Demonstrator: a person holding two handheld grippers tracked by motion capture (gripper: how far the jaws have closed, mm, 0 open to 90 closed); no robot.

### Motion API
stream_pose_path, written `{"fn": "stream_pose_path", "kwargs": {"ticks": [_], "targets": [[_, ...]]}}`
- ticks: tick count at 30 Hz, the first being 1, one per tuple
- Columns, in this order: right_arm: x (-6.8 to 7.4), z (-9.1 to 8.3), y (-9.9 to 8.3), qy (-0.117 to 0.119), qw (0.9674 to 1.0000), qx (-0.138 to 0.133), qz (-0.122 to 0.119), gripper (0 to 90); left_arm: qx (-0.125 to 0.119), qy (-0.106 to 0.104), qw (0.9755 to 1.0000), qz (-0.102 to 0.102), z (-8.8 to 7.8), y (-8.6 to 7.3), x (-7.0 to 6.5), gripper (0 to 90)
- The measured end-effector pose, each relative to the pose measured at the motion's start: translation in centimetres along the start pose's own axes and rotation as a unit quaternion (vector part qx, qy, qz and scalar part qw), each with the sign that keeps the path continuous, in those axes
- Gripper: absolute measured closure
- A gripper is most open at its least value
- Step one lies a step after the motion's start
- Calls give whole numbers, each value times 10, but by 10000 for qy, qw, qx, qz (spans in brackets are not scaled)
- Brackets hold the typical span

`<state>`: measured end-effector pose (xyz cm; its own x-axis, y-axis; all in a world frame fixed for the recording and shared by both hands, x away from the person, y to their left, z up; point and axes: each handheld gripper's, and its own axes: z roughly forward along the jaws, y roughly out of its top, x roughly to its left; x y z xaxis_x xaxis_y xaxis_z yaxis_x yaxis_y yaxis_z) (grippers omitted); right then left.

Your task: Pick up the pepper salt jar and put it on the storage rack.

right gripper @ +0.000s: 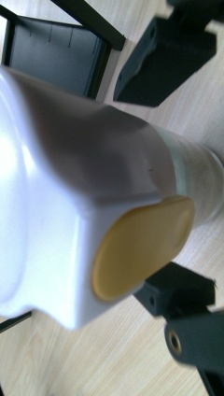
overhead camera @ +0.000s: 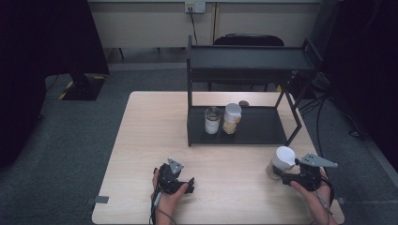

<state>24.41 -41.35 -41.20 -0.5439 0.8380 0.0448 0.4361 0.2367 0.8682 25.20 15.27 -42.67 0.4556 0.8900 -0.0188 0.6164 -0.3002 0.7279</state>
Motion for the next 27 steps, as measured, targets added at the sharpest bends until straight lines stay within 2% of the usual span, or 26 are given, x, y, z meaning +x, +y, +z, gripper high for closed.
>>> {"fn": "stream_pose_path", "kwargs": {"ticks": [10, 22, 27], "targets": [[2, 5, -5, 58, 9996, -185, -186, 296, 0, 0, 10000, 0, 0, 0, 0, 0], [5, 6, -3, 0, 9994, -175, -291, 305, 1, 0, 10000, 1, 0, 0, 0, 0], [8, 7, 1, -5, 9989, -120, -462, 306, 1, 0, 10000, 0, 0, 0, 0, 0]]}}
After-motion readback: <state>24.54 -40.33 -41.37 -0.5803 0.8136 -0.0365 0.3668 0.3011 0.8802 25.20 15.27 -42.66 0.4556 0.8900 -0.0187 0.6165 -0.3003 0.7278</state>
